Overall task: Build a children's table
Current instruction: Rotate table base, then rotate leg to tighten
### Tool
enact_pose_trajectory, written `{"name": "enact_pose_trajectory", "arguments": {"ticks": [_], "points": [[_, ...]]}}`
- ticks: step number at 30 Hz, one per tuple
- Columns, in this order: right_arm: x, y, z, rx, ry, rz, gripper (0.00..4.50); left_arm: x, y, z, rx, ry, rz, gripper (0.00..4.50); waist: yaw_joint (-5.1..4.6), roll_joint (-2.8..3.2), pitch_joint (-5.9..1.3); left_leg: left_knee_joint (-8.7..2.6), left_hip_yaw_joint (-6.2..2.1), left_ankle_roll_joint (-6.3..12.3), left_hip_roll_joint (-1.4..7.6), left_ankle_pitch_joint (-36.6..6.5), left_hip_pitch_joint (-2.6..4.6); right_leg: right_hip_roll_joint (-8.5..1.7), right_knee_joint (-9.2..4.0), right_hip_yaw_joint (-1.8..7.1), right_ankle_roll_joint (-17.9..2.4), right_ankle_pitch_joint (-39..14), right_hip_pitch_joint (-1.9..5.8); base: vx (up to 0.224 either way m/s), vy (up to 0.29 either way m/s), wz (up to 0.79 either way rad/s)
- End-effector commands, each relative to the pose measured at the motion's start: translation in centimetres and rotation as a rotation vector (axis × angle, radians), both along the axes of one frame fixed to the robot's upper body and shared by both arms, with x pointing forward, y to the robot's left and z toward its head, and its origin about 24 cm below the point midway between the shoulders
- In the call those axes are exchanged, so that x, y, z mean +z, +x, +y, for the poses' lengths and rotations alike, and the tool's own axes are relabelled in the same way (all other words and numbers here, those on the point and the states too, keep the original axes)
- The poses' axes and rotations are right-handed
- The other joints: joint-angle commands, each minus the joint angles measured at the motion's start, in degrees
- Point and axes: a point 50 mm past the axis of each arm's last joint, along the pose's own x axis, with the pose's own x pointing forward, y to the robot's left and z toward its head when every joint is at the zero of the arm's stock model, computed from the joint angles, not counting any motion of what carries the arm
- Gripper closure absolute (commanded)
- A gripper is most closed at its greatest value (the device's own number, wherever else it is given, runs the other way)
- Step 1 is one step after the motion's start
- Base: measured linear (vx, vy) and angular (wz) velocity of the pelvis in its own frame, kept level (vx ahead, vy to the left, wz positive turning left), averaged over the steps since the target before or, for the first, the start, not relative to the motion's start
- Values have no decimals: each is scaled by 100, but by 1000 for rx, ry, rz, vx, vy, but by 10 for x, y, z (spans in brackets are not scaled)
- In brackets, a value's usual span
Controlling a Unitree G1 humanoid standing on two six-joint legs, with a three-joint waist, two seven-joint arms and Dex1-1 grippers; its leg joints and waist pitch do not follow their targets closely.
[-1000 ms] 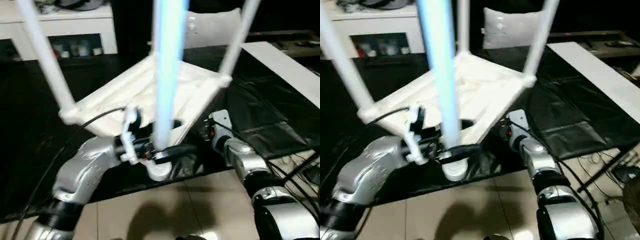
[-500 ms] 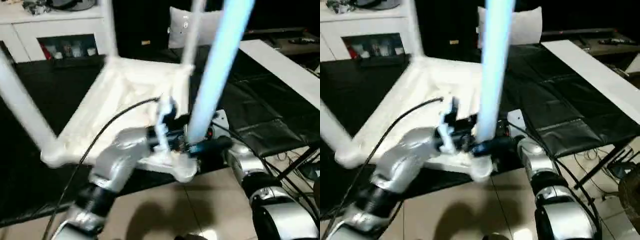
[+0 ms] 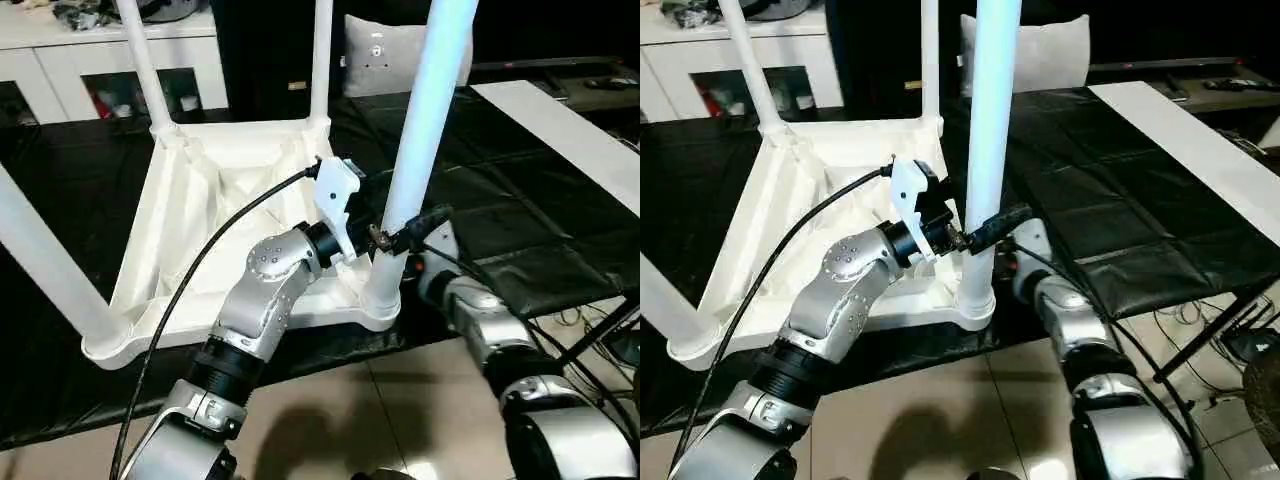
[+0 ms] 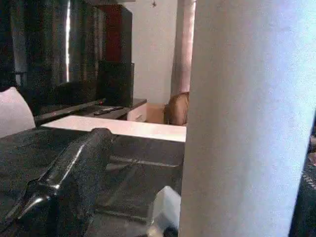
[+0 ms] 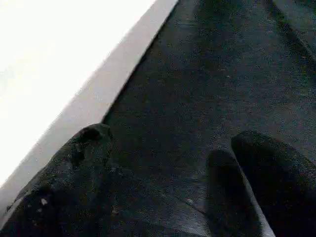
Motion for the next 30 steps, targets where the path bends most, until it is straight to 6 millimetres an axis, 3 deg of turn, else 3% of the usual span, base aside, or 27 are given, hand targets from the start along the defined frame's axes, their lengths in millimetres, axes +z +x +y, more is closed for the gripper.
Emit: {"name": "enact_pose_trajectory", "arguments": {"ticks": [1, 5, 6, 10, 14, 19, 21, 29, 30], "points": [[8, -1, -19, -41, 12, -46, 0, -10, 3, 15, 56, 54, -4, 2, 54, -15, -407, -341, -124, 521, 237, -869, -13, -439, -452, 327, -978, -1701, 358, 0, 0, 0], [10, -8, -33, -54, 8, -74, 0, -18, 3, 25, 77, 88, 1, 2, 68, -35, -382, -343, -117, 503, 208, -999, -14, -433, -496, 315, -776, -2090, 360, 0, 0, 0], [11, -10, -36, -60, 6, -81, 0, -20, 1, 27, 75, 89, 3, 2, 62, -2, -374, -342, -119, 467, 190, -1086, -2, -425, -536, 295, -683, -2388, 343, 0, 0, 0], [15, -17, -46, -77, 6, -103, 0, -27, -6, 37, 45, 100, 29, 2, 69, -2, -364, -355, -129, 423, 192, -1211, 21, -425, -612, 289, -452, -2769, 311, 0, 0, 0], [20, -28, -52, -80, 23, -123, 0, -39, -17, 52, -13, 132, 71, 2, 80, 49, -375, -379, -132, 413, 213, -1243, 49, -402, -572, 308, -538, -2505, 277, 0, 0, 0], [28, -41, -53, -27, 37, -142, 0, -52, -26, 72, -52, 225, 102, 2, 86, 45, -357, -407, -138, 385, 224, -1272, 39, -410, -553, 322, -572, -2371, 289, 0, 0, 0], [32, -46, -53, 21, 35, -148, 0, -55, -27, 81, -53, 283, 108, 2, 89, 26, -345, -411, -133, 395, 206, -1279, 37, -399, -581, 321, -473, -2506, 293, 0, 0, 0], [47, -59, -59, 109, -18, -159, 0, -70, -23, 98, -65, 505, 141, 2, 90, 51, -332, -424, -148, 343, 191, -1301, 43, -397, -620, 313, -259, -2758, 279, 0, 0, 0], [52, -61, -62, 134, -24, -158, 0, -71, -22, 99, -73, 529, 144, 19, 98, 62, -334, -418, -149, 346, 189, -1312, 53, -397, -627, 310, -244, -2775, 278, 0, 0, 0]]}}
